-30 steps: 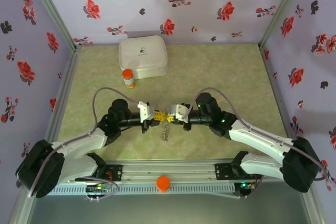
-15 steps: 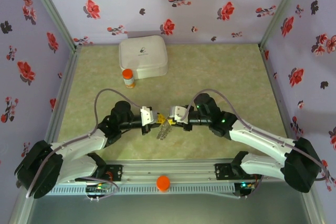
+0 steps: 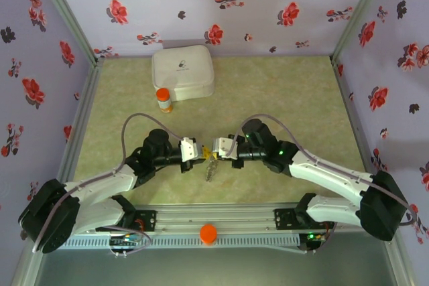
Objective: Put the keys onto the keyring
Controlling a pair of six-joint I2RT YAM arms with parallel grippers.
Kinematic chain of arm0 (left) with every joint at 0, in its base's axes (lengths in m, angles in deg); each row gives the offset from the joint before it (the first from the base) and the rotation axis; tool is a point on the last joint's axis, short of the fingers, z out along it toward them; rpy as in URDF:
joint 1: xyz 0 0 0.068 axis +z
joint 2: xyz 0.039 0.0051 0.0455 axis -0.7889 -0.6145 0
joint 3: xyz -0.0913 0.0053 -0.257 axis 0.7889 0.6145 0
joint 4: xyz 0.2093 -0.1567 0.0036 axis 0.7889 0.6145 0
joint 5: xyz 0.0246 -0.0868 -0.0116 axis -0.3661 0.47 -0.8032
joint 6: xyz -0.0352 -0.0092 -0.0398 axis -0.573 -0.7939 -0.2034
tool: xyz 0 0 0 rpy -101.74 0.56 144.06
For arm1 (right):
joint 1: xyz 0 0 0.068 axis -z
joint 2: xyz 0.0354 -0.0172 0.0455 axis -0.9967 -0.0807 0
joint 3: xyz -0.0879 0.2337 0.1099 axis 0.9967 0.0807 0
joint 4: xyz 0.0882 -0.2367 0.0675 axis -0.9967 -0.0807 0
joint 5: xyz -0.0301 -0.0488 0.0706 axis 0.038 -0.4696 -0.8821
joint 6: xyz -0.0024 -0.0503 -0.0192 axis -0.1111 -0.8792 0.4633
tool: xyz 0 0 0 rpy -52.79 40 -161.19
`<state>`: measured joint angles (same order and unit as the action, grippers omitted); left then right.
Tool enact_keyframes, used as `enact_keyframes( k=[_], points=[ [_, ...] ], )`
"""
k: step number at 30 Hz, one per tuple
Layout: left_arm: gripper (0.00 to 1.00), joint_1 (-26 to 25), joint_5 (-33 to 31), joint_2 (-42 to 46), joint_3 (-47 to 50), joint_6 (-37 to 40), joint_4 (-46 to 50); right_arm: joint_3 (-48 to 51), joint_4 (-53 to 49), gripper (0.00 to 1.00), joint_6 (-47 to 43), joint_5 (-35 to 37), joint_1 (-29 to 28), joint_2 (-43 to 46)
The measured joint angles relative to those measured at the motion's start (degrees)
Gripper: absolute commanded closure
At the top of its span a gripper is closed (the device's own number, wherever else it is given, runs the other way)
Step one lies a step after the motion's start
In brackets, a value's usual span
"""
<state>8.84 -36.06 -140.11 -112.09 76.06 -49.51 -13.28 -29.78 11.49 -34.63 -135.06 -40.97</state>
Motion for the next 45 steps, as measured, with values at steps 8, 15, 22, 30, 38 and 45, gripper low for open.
enact_keyframes(
  k=[8, 15, 22, 30, 38, 45],
  points=[
    [0.93, -0.5, 0.2, -1.2, -0.1, -0.3, -2.8, 0.0, -0.2, 1.0, 0.1, 0.1, -0.1, -0.1],
    [0.83, -0.7, 0.2, -2.2, -0.5, -0.3, -3.0, 0.0, -0.7, 1.0, 0.3, 0.4, -0.1, -0.1],
    [0.97, -0.8, 0.2, -2.6, -0.6, -0.2, -3.0, 0.1, -0.7, 1.0, 0.7, 0.3, -0.1, 0.0],
    [1.0, -1.2, 0.0, -2.9, -1.6, 0.6, -2.7, 2.7, 2.3, 0.58, 3.9, 2.2, 0.1, 4.3],
    [1.0, -3.7, -7.5, -1.8, -1.6, 9.5, -2.7, 10.7, 12.0, 0.57, 20.8, 15.7, 2.1, 15.1],
    [1.0, -5.5, -13.1, -1.9, -2.5, 18.0, -3.0, 9.1, 5.9, 0.54, 39.1, 29.5, 2.1, 13.4]
  ],
)
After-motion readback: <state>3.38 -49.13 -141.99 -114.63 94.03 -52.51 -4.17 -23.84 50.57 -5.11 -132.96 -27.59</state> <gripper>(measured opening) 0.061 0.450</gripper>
